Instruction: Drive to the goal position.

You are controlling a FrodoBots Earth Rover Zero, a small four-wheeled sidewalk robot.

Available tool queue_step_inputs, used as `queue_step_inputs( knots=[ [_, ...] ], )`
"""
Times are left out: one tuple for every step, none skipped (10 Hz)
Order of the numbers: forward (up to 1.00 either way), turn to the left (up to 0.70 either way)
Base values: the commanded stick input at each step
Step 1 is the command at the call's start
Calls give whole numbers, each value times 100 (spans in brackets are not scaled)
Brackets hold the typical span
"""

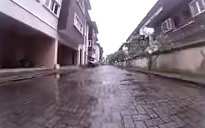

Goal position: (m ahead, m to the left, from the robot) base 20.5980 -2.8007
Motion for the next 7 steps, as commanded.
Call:
queue_step_inputs(
  knots=[
    [50,0],
    [50,0],
    [50,0],
    [50,-13],
    [50,-27],
    [50,-41],
    [50,-37]
  ],
)
